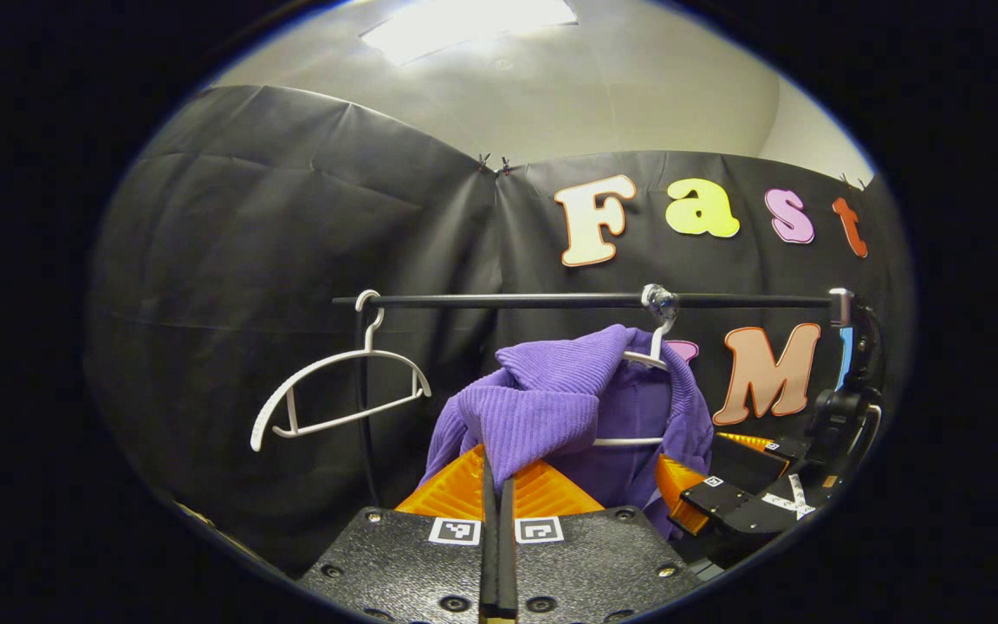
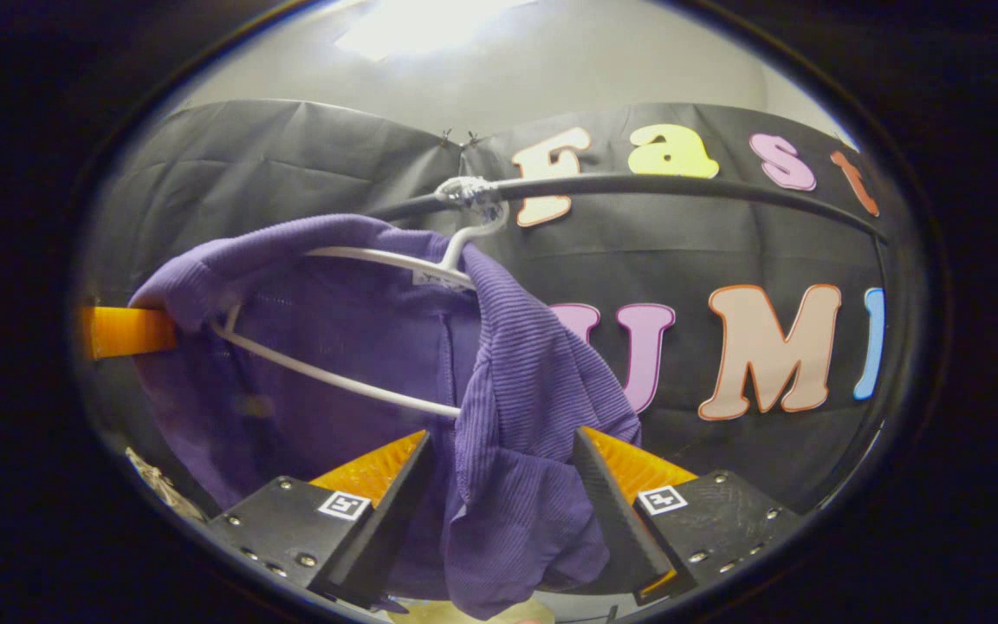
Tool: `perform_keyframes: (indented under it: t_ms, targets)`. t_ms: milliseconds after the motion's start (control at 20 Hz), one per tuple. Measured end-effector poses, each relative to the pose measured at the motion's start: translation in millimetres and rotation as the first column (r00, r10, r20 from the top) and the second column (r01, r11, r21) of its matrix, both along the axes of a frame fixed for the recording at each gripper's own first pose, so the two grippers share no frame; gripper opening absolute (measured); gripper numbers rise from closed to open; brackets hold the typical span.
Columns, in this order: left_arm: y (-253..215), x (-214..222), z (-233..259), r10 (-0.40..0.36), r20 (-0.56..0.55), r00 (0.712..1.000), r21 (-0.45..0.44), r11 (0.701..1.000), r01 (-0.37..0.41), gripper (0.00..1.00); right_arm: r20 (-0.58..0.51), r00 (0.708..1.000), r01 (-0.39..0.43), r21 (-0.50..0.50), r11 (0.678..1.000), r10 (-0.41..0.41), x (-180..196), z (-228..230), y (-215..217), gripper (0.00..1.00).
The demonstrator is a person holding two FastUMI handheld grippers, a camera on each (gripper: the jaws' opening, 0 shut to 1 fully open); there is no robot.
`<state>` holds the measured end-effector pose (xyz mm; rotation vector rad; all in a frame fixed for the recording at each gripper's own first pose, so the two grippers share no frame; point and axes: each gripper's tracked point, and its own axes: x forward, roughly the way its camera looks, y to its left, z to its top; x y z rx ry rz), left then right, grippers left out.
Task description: Grasp the clothes on the hanger with both hands and then place them into the laundry hamper below.
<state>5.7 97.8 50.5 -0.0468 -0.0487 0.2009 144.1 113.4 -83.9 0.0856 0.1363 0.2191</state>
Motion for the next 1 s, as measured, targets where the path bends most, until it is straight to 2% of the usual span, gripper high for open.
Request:
perform_keyframes:
  t_ms: [50, 300, 350, 400, 450, 500, 600, 800, 850, 950, 1000]
  targets:
    - [2, 0, -1, 0.005, -0.003, 1.000, 0.001, 1.000, -0.005, 0.00, -0.016, 1.000, 0.008, 0.006, 1.000, -0.008, 4, -4, 0, 0.93]
    - [8, 2, -2, 0.014, -0.003, 1.000, 0.006, 1.000, -0.014, 0.00, -0.095, 0.994, 0.046, 0.008, 0.999, -0.045, 23, -29, 2, 0.93]
    - [8, 2, -2, 0.015, -0.002, 1.000, 0.007, 1.000, -0.015, 0.00, -0.103, 0.993, 0.054, 0.005, 0.999, -0.053, 25, -33, 0, 0.97]
    - [8, 2, -1, 0.016, -0.001, 1.000, 0.008, 1.000, -0.016, 0.00, -0.111, 0.992, 0.057, 0.003, 0.998, -0.056, 27, -35, 0, 0.94]
    - [9, 2, -2, 0.018, -0.002, 1.000, 0.010, 1.000, -0.018, 0.00, -0.123, 0.990, 0.072, -0.006, 0.997, -0.072, 30, -39, -2, 0.97]
    - [10, 3, -3, 0.020, -0.002, 1.000, 0.010, 1.000, -0.020, 0.00, -0.141, 0.987, 0.082, -0.019, 0.996, -0.084, 31, -44, -6, 0.92]
    - [10, 4, -5, 0.021, -0.005, 1.000, 0.006, 1.000, -0.021, 0.00, -0.165, 0.981, 0.100, -0.028, 0.995, -0.103, 33, -50, -10, 0.68]
    - [11, 4, -7, 0.022, -0.006, 1.000, -0.002, 1.000, -0.022, 0.00, -0.182, 0.971, 0.155, -0.011, 0.988, -0.154, 34, -47, -27, 0.30]
    - [11, 4, -7, 0.023, -0.006, 1.000, -0.003, 1.000, -0.023, 0.00, -0.179, 0.969, 0.172, -0.013, 0.985, -0.171, 33, -45, -32, 0.15]
    - [13, 4, -9, 0.029, -0.009, 1.000, -0.002, 1.000, -0.029, 0.00, -0.170, 0.964, 0.203, -0.016, 0.979, -0.203, 34, -41, -43, 0.05]
    - [15, 5, -9, 0.034, -0.010, 0.999, 0.000, 0.999, -0.034, 0.00, -0.161, 0.960, 0.227, -0.020, 0.974, -0.228, 33, -40, -51, 0.05]
